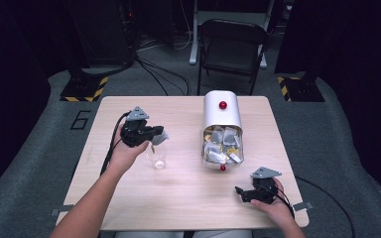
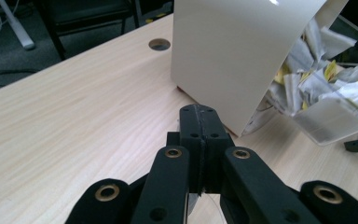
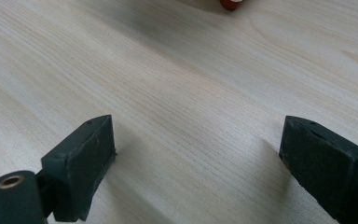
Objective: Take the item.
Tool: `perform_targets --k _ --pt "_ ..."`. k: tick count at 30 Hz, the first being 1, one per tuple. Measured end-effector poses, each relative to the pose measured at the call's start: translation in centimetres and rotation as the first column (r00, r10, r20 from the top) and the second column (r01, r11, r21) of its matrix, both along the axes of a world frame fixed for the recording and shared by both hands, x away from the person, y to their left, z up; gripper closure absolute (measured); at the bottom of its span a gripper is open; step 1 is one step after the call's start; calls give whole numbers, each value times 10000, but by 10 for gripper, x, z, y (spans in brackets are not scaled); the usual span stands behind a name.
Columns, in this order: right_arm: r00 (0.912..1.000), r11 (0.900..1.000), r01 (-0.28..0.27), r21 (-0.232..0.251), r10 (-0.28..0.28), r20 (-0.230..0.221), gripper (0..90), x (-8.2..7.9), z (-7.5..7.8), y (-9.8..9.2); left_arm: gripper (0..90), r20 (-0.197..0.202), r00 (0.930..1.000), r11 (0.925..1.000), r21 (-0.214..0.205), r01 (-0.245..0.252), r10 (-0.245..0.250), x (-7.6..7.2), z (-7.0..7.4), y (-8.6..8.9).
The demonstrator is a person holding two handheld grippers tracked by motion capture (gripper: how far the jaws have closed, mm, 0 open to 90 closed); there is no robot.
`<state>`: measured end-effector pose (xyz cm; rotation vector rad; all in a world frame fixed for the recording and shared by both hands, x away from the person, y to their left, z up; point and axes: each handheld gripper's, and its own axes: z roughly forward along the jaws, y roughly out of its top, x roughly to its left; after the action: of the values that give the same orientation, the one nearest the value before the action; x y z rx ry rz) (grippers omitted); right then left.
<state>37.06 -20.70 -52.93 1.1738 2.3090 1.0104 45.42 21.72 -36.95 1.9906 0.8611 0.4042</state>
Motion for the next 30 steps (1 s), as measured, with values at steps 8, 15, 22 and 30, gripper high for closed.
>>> perform_targets --k 8,15,22,30 --pt "10000 10000 20 -7 -20 21 99 0 0 0 900 -166 9998 9999 -116 -99 97 0 -16 3" --pt "10000 10000 11 20 -11 35 99 0 0 0 900 -333 9994 10000 -26 -84 83 -1 -23 3" --pt "10000 10000 -10 -6 10 -8 99 0 0 0 900 -362 9993 9999 16 -112 112 -2 -30 4" --pt "10000 10000 5 -25 -5 0 99 0 0 0 900 -415 9990 9999 24 -137 137 -2 -35 5"
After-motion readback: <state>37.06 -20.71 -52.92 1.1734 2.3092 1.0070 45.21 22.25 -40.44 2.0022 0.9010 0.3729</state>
